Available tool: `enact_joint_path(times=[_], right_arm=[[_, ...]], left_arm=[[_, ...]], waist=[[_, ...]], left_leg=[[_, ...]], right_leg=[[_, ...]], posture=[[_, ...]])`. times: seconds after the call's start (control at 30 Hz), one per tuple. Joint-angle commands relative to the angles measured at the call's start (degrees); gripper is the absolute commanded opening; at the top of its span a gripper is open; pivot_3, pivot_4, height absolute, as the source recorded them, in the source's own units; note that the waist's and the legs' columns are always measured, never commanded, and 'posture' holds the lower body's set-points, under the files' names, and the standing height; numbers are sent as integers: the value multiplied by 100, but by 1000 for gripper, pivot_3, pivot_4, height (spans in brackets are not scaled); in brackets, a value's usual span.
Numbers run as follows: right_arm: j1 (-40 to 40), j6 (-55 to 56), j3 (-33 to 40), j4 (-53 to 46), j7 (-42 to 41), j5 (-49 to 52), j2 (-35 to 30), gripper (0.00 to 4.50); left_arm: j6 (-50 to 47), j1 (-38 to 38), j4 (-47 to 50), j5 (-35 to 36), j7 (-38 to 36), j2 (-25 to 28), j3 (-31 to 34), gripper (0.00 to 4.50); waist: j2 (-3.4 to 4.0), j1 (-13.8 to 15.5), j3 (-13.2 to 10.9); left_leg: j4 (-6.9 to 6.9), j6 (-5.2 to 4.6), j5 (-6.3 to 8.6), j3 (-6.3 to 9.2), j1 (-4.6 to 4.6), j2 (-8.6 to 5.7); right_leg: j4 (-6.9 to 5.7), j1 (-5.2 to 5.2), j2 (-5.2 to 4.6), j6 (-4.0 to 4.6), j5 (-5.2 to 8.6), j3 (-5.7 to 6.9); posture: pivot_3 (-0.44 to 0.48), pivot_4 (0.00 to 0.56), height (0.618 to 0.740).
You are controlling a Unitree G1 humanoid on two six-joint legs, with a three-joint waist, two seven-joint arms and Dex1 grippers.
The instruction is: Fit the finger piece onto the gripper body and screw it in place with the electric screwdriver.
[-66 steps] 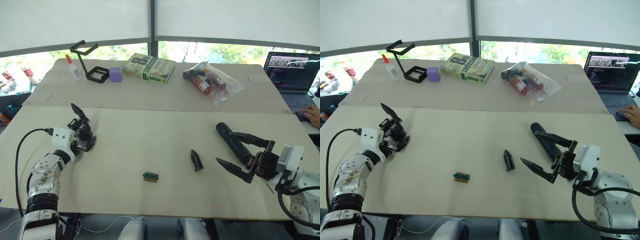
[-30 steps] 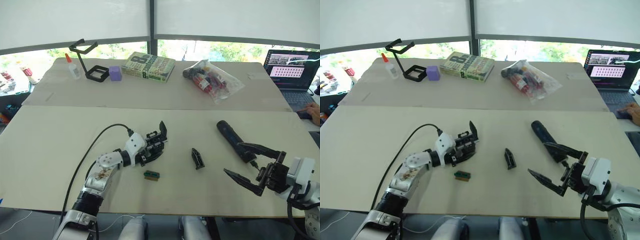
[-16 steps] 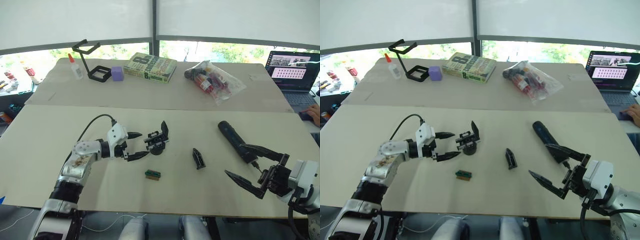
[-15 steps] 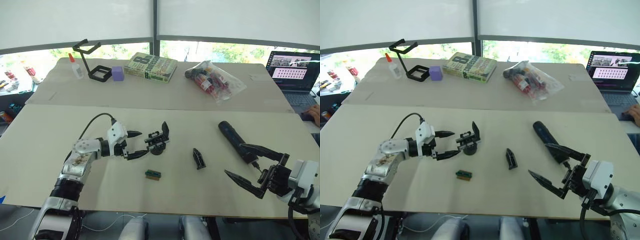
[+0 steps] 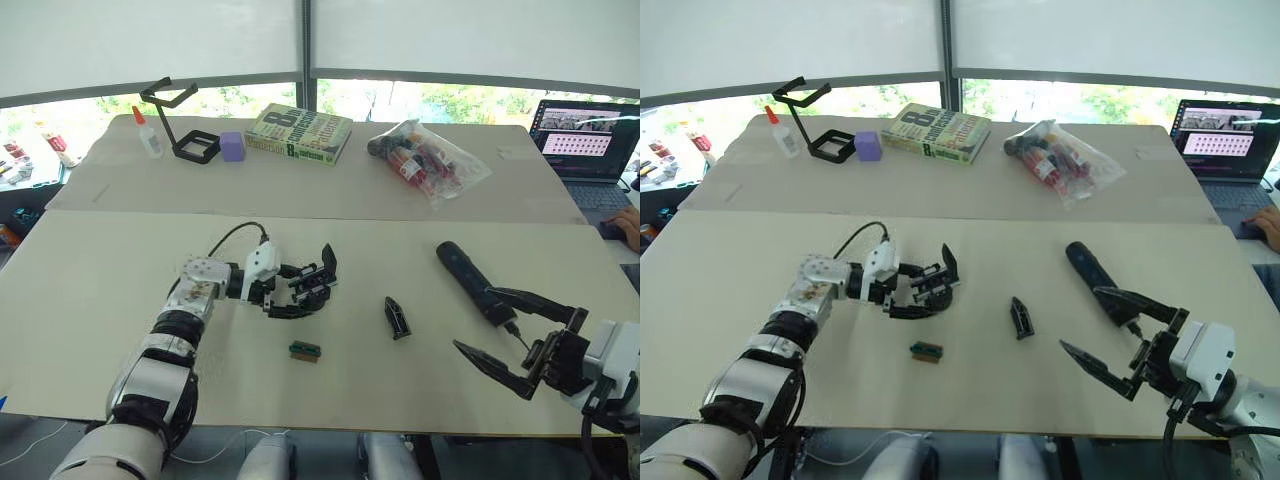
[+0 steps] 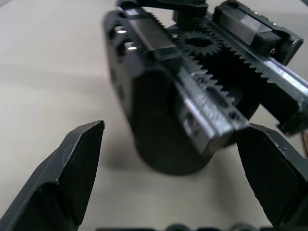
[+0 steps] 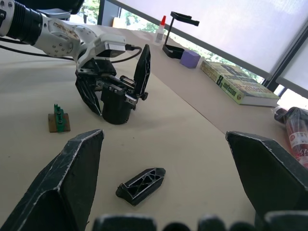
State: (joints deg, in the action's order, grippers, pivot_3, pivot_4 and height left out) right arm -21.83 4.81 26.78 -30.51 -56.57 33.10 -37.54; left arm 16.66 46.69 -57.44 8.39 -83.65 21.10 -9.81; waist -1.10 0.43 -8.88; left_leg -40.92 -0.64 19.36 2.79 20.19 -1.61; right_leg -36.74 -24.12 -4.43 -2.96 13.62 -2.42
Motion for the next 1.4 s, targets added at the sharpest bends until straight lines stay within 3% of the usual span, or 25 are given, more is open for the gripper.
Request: enact_joint_path(times=[0.03,0.13,0.23,0.27,0.37,0.47,0.6,0.7,0.77,0.93,1.2,1.33,1.4], right_arm=[[-134,-27,324,-287,83,152,-36,4500],[-235,-36,375,-362,117,144,-5,4500],[-310,-37,371,-437,165,121,31,4500],[-324,-38,367,-451,178,118,35,4500],[-351,-14,365,-434,200,112,40,4500],[-341,34,324,-369,167,111,41,4500],[-138,33,186,-286,32,211,-31,4500],[-84,0,111,-256,-90,211,-81,4500],[-29,-10,76,-186,-139,205,-88,4500],[78,-43,53,-126,-159,203,-105,4500],[121,-49,57,-95,-177,188,-73,4500],[59,-38,70,-134,-148,172,-36,4500],[22,-35,84,-150,-142,176,-28,4500]], left_arm=[[373,193,-259,-100,-147,-71,79,4472],[520,260,-423,-86,-1,-153,215,3684],[724,262,-474,-63,60,-197,354,2357],[701,242,-456,-44,87,-198,403,2342],[275,-136,379,252,287,-186,623,2343],[-330,-952,2045,258,837,-155,558,2343],[-2256,-2235,4873,263,2594,-353,694,2343],[-2883,-2837,5892,9,3300,-422,550,2343],[-3291,-3052,6195,-138,3823,-545,482,2343],[-3628,-3227,6535,-206,4316,-636,318,2343],[-3612,-3174,6302,-175,4256,-311,177,2343],[-3684,-3092,6258,92,4042,-138,310,4264],[-3695,-3057,6234,221,3876,-7,361,4465]], waist=[[0,-1,0],[0,-15,0],[0,-13,0],[-1,-13,0],[0,-30,0],[1,-74,0],[1,-77,0],[0,-49,-1],[2,-19,0],[1,24,0],[3,15,1],[4,17,1],[5,17,2]], left_leg=[[0,0,0,0,0,0],[0,-1,0,1,0,1],[-1,-1,0,0,0,1],[-1,-1,0,1,0,1],[-1,-1,0,1,0,1],[3,-2,1,1,3,10],[3,-7,5,6,11,29],[4,-7,5,5,8,32],[6,-5,5,5,1,33],[4,-1,3,2,-2,27],[5,3,0,3,-2,25],[5,3,0,3,-3,26],[5,3,0,3,-3,26]], right_leg=[[-1,0,0,0,0,0],[-1,0,1,0,0,-1],[-1,1,1,0,0,-1],[-2,0,0,0,0,-1],[-2,-1,0,-1,0,-1],[-7,-6,2,-1,0,-2],[-28,-11,-3,-2,0,-7],[-6,-10,-2,-2,0,-11],[0,-10,-1,-2,1,-11],[-2,-5,-4,-2,0,-13],[-3,-6,-5,-2,0,-13],[-3,-6,-5,-1,0,-13],[-3,-5,-6,-1,0,-13]], posture=[[0,150,740],[0,150,740],[0,150,740],[0,150,740],[0,150,740],[0,150,740],[0,150,740],[0,150,740],[0,150,740],[0,150,740],[0,150,740],[0,150,740],[0,150,740]])
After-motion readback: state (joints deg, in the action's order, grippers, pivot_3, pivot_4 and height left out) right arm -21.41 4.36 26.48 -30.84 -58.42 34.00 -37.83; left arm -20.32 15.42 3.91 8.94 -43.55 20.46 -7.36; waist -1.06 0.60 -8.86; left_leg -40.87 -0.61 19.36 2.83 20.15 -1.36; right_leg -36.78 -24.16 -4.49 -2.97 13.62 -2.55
